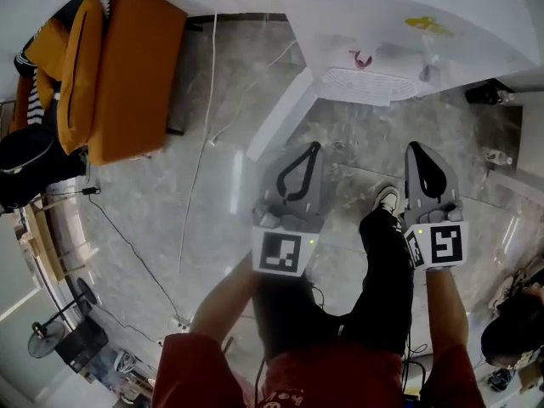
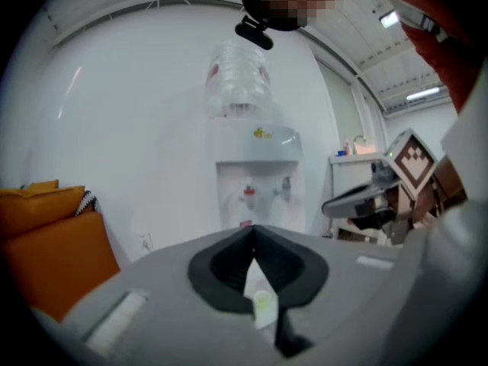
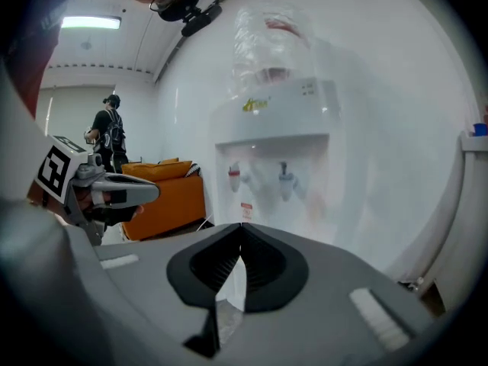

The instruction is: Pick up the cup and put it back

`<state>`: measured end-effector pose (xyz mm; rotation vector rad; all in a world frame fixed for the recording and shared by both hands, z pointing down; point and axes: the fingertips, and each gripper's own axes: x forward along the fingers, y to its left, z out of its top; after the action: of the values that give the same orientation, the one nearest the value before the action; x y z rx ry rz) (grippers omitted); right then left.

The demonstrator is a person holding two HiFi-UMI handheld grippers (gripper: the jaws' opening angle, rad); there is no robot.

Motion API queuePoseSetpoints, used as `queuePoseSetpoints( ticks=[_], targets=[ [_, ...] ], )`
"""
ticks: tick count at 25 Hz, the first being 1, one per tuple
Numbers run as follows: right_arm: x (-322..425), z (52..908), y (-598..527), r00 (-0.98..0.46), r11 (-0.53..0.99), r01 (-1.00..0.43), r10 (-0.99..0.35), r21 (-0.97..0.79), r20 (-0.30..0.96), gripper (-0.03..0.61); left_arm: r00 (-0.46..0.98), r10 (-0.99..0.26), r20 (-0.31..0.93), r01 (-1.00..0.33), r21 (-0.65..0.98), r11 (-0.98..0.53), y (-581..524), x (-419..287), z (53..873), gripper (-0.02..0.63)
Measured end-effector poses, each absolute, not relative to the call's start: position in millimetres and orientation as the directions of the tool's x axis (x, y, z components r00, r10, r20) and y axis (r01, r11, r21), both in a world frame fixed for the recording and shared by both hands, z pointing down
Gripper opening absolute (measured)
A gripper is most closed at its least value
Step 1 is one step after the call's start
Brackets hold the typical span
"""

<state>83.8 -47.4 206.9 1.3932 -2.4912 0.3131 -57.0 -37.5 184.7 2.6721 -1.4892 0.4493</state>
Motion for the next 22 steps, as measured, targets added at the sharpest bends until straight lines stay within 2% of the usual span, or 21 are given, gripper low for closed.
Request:
queuePoseSetpoints(
  ticks=[11,22],
  targets=[
    [75.8,444.2,-64.6,-0.593,0.629,-0.777,-0.737,0.01,0.323,0.002,0.614,-0.759,0.216,-0.77,-0.045,-0.636,-48.1,-39.9,439.8,0.0],
    [67.6,582.0,-87.9,-0.657,0.69,-0.721,-0.708,0.056,0.26,0.002,0.652,-0.739,0.168,-0.733,-0.11,-0.672,-72.5,-22.0,589.1,0.001]
  ],
)
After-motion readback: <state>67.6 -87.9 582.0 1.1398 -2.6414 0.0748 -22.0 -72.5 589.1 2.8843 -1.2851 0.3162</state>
